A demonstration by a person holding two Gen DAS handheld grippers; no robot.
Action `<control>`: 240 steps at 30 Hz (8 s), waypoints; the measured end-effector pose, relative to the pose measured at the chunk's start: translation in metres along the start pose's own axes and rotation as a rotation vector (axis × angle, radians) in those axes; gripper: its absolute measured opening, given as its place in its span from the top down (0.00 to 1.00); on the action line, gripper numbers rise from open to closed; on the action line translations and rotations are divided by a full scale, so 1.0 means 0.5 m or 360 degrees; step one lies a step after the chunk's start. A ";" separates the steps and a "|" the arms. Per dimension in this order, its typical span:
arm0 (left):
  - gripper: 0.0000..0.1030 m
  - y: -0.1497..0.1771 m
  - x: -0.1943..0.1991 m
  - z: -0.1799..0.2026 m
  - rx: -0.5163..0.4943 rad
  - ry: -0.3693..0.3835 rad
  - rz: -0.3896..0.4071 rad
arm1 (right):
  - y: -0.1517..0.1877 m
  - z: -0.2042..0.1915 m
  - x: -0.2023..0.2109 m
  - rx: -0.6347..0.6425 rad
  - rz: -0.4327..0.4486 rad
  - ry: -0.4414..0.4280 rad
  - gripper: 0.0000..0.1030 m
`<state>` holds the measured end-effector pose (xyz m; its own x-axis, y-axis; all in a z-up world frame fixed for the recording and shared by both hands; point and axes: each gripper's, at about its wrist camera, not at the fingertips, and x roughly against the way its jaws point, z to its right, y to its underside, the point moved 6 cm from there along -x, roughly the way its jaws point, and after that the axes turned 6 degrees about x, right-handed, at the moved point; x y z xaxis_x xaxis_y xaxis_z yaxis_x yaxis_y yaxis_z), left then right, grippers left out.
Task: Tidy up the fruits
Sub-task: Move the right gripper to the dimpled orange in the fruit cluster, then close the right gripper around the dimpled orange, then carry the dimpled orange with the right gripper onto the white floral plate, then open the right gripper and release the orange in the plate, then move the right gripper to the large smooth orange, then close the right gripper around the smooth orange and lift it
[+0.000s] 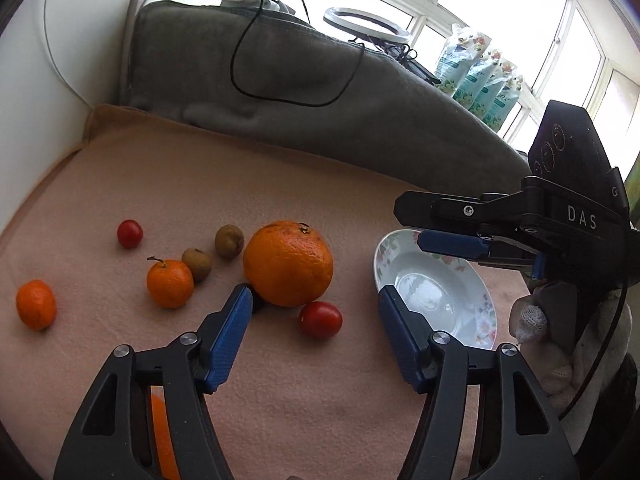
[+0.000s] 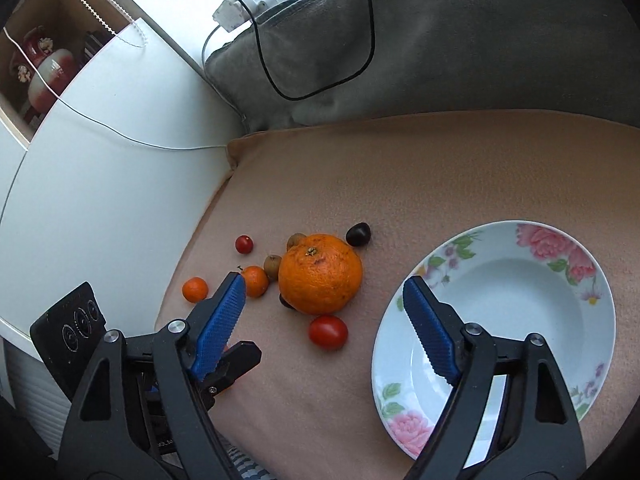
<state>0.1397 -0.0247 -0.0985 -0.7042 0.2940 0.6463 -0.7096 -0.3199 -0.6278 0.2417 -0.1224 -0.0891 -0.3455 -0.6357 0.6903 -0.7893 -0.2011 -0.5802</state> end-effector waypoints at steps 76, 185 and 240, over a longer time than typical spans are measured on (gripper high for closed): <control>0.48 -0.031 -0.065 0.025 -0.0036 -0.0063 0.0004 | 0.012 -0.031 -0.141 0.0128 -0.0207 0.0055 0.37; 0.42 -0.015 0.093 -0.116 -0.0070 -0.0156 0.0059 | 0.121 -0.084 0.072 0.0327 0.0228 0.0392 0.21; 0.32 0.142 0.118 -0.178 0.0171 -0.0009 -0.0101 | 0.231 -0.322 -0.254 0.0339 -0.0453 -0.0299 0.19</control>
<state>0.0457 0.0504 -0.1435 -0.6577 0.3115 0.6858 -0.7460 -0.3956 -0.5357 0.1127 0.0549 -0.1741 -0.0139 -0.6537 0.7566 -0.7101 -0.5262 -0.4677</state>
